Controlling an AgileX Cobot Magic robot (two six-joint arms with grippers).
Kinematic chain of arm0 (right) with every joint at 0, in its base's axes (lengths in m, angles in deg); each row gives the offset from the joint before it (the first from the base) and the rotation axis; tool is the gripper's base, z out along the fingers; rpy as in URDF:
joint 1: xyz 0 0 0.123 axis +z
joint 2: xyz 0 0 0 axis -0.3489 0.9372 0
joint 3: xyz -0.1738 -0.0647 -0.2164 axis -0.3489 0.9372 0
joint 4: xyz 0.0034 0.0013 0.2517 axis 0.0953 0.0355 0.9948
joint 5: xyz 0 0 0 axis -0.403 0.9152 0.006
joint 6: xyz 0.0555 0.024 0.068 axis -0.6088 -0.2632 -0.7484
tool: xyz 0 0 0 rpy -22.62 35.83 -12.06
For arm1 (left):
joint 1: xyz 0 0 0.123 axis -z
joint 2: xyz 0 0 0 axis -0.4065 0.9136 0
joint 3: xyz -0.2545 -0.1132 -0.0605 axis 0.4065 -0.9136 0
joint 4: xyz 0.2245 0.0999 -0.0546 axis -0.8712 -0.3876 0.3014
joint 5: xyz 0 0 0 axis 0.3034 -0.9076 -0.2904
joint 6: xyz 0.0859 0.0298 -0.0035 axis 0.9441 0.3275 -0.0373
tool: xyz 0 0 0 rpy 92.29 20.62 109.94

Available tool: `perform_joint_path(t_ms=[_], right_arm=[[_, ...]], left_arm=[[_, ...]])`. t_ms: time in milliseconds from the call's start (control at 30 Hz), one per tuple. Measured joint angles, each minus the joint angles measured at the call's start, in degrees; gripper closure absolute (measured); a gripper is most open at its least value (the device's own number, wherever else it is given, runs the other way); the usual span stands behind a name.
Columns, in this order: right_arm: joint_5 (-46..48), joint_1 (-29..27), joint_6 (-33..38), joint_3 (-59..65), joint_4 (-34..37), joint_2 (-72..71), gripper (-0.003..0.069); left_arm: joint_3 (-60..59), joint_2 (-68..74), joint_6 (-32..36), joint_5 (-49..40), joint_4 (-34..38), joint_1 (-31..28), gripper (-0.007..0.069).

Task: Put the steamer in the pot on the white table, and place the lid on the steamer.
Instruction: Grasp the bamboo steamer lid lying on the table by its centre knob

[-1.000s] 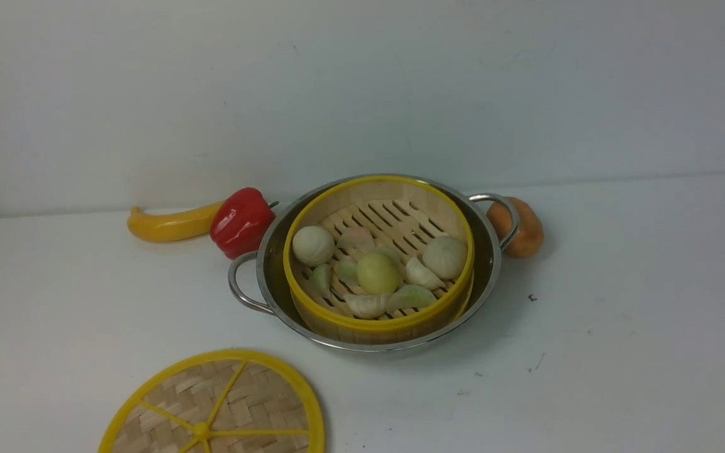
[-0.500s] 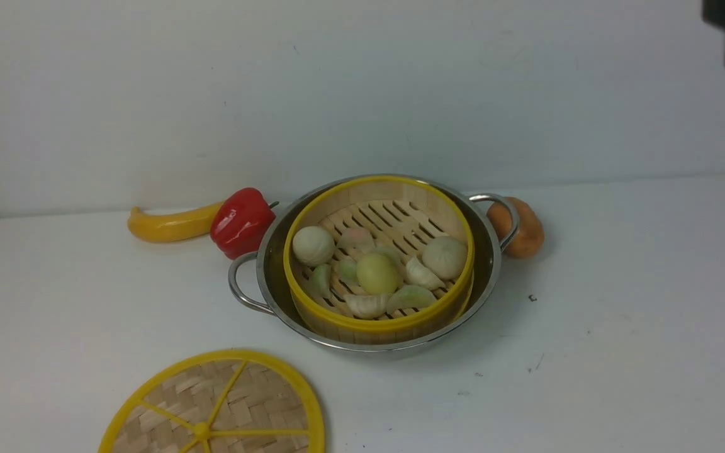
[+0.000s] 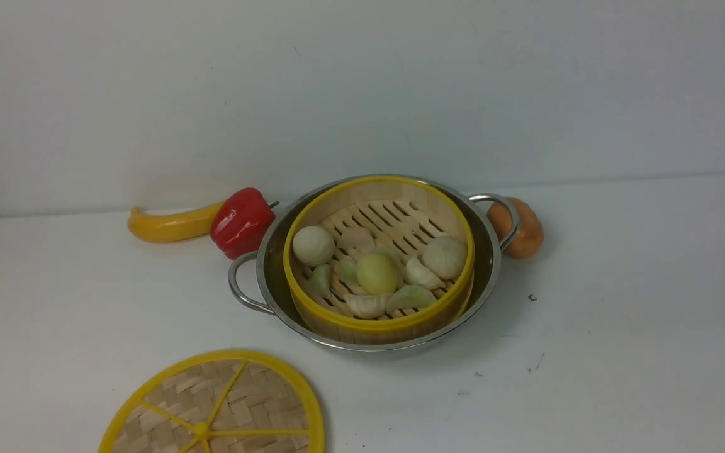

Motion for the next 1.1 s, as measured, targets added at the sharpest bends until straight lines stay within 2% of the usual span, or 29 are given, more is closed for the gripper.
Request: perform_joint_path(t_ms=[167, 367, 500, 700, 1100], right_arm=[[-5.9, -0.6, 0.0, 10.6, -2.1, -4.3, 0.0466], [-6.3, -0.6, -0.3, 19.7, -2.9, -10.6, 0.0448], [-6.2, -0.6, -0.3, 19.9, -3.1, -12.9, 0.0438], [-0.2, -0.6, -0.2, 20.0, -4.4, -15.0, 0.0425], [2.3, -0.5, -0.3, 20.0, -4.6, -18.0, 0.0420]], left_arm=[[0.0, 0.0, 0.0, 0.0, 0.0, 0.0, 0.0163], [0.0, 0.0, 0.0, 0.0, 0.0, 0.0, 0.0163], [0.0, 0.0, 0.0, 0.0, 0.0, 0.0, 0.0163], [0.0, 0.0, 0.0, 0.0, 0.0, 0.0, 0.0163], [0.0, 0.0, 0.0, 0.0, 0.0, 0.0, 0.0163]])
